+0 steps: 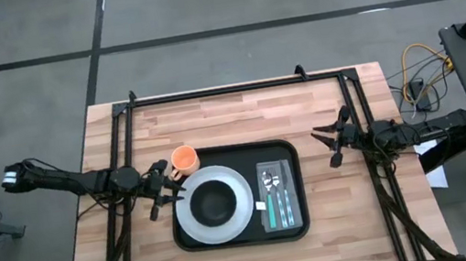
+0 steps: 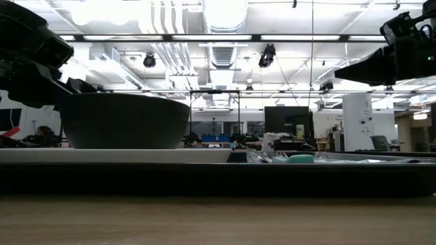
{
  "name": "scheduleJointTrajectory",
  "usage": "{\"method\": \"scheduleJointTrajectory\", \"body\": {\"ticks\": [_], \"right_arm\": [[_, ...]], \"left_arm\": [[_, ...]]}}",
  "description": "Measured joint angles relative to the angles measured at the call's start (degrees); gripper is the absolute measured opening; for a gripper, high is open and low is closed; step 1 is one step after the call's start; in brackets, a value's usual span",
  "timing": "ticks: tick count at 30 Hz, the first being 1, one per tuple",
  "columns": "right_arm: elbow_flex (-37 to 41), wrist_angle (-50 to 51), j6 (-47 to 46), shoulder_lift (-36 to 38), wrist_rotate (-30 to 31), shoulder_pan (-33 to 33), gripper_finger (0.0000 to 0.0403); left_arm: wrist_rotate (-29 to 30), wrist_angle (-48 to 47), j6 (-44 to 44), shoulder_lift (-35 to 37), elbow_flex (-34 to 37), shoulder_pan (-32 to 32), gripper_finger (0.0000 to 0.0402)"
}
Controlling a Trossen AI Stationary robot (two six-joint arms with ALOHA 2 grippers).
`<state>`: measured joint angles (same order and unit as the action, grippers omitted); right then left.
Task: Set up tray
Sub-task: Return to Home Position
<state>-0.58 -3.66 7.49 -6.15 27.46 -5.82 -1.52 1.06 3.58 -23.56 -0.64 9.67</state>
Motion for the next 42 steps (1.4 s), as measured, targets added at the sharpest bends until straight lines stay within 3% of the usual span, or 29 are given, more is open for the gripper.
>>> {"method": "scheduleJointTrajectory", "body": {"ticks": [42], "right_arm": [[0.00,0.00,0.00,-0.04,-0.02,0.00,0.0081]], "left_arm": [[0.00,-0.01,0.01,-0.01,0.00,0.01,0.0101]]}}
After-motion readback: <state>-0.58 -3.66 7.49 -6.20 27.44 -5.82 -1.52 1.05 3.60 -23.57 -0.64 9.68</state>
